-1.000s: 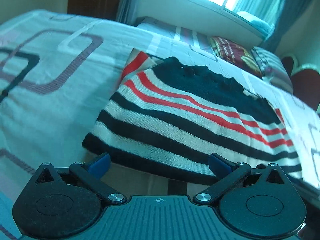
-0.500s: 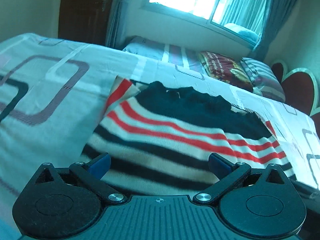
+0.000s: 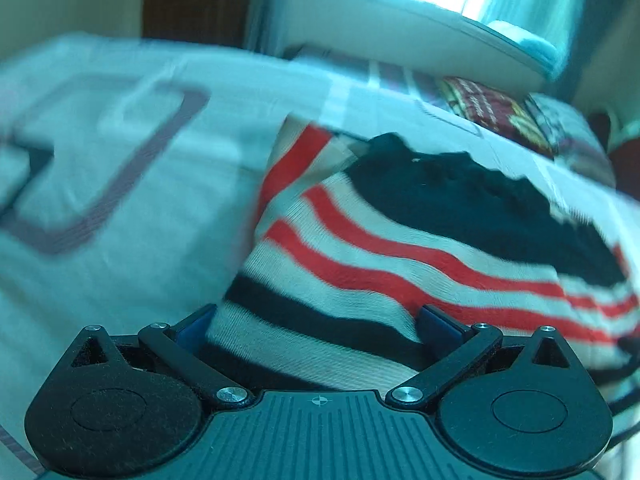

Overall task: Fold small clothes
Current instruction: 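Reach the left gripper to the sweater side edge and grasp it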

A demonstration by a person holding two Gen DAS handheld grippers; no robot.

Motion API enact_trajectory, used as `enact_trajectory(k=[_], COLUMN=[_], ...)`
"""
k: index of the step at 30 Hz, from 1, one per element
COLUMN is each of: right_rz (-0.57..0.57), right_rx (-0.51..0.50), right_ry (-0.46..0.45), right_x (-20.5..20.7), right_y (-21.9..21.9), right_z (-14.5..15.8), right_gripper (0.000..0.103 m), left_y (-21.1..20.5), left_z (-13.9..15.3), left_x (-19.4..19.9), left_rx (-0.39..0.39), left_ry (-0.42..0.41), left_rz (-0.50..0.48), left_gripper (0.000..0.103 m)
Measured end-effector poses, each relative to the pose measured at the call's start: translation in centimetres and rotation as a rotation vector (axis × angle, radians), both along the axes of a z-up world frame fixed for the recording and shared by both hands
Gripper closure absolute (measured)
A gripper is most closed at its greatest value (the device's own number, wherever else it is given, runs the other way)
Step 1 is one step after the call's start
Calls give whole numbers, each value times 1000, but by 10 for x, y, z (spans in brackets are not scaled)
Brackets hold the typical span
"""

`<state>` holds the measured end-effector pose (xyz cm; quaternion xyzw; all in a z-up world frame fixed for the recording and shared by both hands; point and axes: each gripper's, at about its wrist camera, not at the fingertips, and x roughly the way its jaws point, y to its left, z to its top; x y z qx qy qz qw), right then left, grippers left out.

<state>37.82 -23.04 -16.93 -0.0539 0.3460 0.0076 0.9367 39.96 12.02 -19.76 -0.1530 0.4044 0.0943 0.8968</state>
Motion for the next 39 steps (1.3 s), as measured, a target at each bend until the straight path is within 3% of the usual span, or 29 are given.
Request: enact_trajectory(k=[3,6,15,24,32,35,39], right_rz=[-49,-48,79,167,178,175,171], right_rx=[56,22,205,254,257,262,267], right_ry=[-13,-2,-7,30,42,41,41], right_x=[0,1,-17,-36,-47,-50,-51], right_y=[-18,-10,28,72,81,80,79], right_z=[-5,-2,24,23,23,23,22], right_gripper=[70,67,63,62,62,62,62], left_y=[-11,-7,-6,-5,7,14,18], left_z=[0,1,14,30,32,32,19], left_x=[-1,-2,-27,-56,-78,-95,-104], left_rx=[80,36,-23,-48,-178,-288,-324], left_ry=[-16,-7,1,-1,-8,-14,-26], left_rz=[-27,4,33,61,96,113,135], left_gripper=[0,0,0,0,0,0,0])
